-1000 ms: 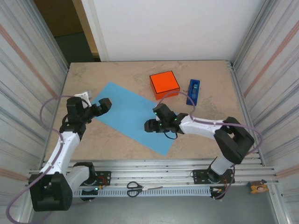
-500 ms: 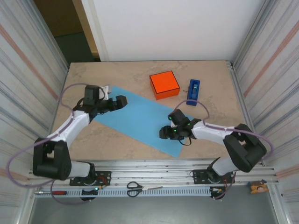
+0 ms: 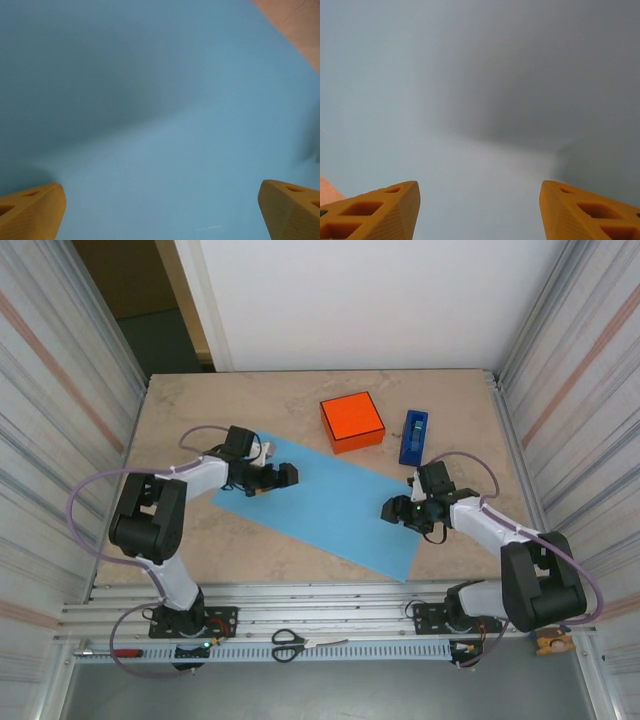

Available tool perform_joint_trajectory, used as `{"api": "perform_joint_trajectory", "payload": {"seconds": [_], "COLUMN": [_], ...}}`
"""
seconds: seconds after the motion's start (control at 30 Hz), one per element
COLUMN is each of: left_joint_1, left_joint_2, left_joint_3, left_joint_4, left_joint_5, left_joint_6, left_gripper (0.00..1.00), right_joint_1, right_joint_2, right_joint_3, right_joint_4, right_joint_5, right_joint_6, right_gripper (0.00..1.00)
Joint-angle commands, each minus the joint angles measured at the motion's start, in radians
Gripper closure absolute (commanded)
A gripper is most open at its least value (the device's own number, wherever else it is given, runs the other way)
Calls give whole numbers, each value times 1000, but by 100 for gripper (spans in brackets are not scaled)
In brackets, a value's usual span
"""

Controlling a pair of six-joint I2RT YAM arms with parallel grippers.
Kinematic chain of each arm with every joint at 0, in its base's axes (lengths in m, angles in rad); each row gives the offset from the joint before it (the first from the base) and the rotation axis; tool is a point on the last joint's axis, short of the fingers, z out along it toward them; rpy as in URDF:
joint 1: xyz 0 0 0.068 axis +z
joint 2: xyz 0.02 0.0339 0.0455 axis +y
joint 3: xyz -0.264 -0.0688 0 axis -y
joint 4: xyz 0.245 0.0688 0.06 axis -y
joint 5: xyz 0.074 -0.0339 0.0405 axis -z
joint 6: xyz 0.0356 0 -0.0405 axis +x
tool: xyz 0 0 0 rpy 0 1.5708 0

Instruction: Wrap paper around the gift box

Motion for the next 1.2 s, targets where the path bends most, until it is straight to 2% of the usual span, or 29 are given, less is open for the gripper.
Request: {"api": "perform_joint_trajectory", "payload": {"seconds": [0.0, 0.3, 0.47, 0.6, 0.7, 0.77, 0.83, 0.9, 1.0, 1.17], "left_joint_1": [-1, -13, -63, -72, -79, -72, -57, -34, 11, 45], "left_joint_2": [-35, -208, -372, -424, -472, -490, -477, -443, -379, -232], "left_joint_3": [-63, -286, -393, -428, -411, -366, -300, -254, -212, -144], "left_joint_4": [-35, 11, 65, 118, 114, 58, -5, -21, -3, -9], "left_joint_5": [-1, -36, -90, -67, -64, -101, -125, -105, -71, 1], "left_joint_6": [-21, -183, -312, -370, -345, -296, -242, -197, -161, -103], "left_gripper": [1, 1, 1, 1, 1, 1, 1, 1, 1, 4], "right_joint_1": [-19, -83, -98, -97, -87, -66, -38, -22, -11, 12], "right_joint_2": [19, 132, 265, 366, 373, 327, 266, 215, 176, 176], "right_joint_3": [25, 78, 165, 256, 302, 303, 295, 269, 216, 155], "right_joint_4": [-37, 1, 34, 46, 22, 10, -33, -40, -20, 5], "right_joint_5": [-18, 4, -29, -58, -56, -41, 32, 68, 47, 34], "right_joint_6": [18, 33, 24, 22, 23, 22, 22, 33, 59, 88], "right_gripper": [37, 36, 36, 37, 36, 35, 32, 31, 32, 34]}}
